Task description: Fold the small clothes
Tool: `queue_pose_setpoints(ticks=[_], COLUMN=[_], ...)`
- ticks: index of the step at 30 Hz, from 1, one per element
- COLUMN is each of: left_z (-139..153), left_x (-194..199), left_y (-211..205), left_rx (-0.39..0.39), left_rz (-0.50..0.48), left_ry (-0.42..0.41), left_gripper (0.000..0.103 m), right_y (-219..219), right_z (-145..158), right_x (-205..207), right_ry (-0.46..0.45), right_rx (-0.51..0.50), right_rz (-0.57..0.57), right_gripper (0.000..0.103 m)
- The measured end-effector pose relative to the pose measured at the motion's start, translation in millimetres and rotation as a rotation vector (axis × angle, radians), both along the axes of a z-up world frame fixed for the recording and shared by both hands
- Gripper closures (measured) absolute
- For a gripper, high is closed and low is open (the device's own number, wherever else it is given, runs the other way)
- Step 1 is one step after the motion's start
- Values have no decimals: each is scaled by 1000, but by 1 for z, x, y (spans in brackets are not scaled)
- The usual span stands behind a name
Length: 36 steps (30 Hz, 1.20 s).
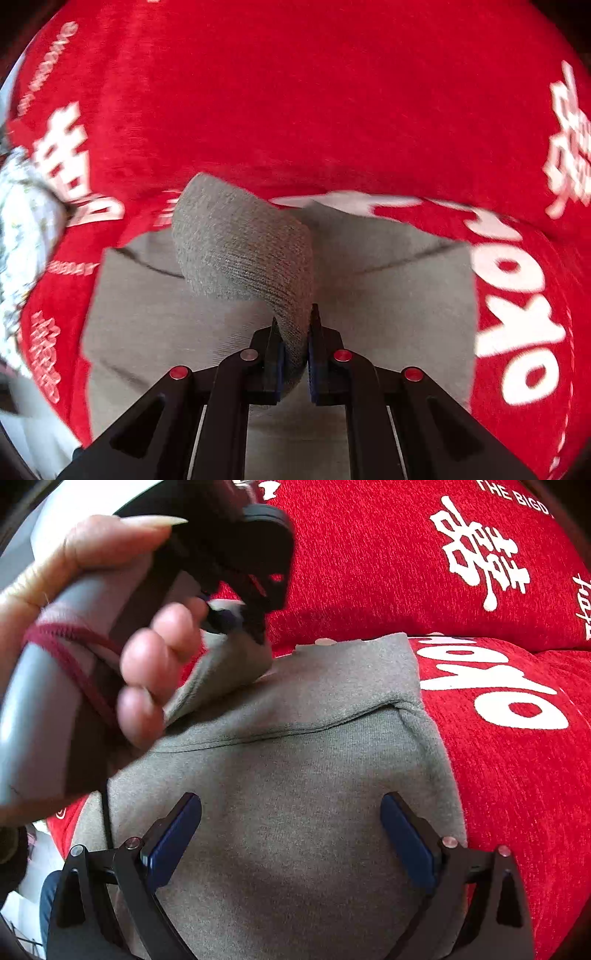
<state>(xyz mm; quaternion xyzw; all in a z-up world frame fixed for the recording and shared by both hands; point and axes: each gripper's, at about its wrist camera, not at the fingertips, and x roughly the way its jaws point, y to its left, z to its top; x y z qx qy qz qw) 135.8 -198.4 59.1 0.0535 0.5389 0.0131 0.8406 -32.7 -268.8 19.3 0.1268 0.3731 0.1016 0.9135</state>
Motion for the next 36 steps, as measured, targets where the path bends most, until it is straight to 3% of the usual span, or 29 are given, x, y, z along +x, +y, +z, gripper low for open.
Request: queue_pose_setpoints(ticks=[5,10,11,13,15,20,24,27,31,33,36], left_z=[-17,-36,-40,-44,-43,-29,-1,4,-20,-32,-42], left_x=[-3,5,7,8,6,-2,-13,-12,-10,-10,-11], left_y=[-18,-10,-7,1,4,2,38,80,134,166,195], left_rx=[-38,-132,-159,-282,-348,-311,-365,-309,-96,-80,-120], left_rz=[-154,-170,-163,-166,-166,-206,-216,-168,-48,20,93], left_ry=[26,119,143,172,168,121,41,-24,-48,-36,-30], left_gripper=[93,92,87,41,26,26,26,26,26,26,26], right_y=[0,0,1,1,2,2,3,4,25,39,69], right_z=[0,1,1,2,1,0,1,11,36,44,48], right_x=[0,-2,-2,-3,-3,-1,0,6,30,53,98], right_ry=[-3,-7,-7,-8,-8,-7,0,22,-30,-16,12], right_rx=[14,23,25,27,25,27,23,0,-158,-181,-203], right_rz=[5,6,6,7,6,2,-2,-26,-4,27,59], right_gripper=[4,3,3,3,3,3,3,3,3,3,3])
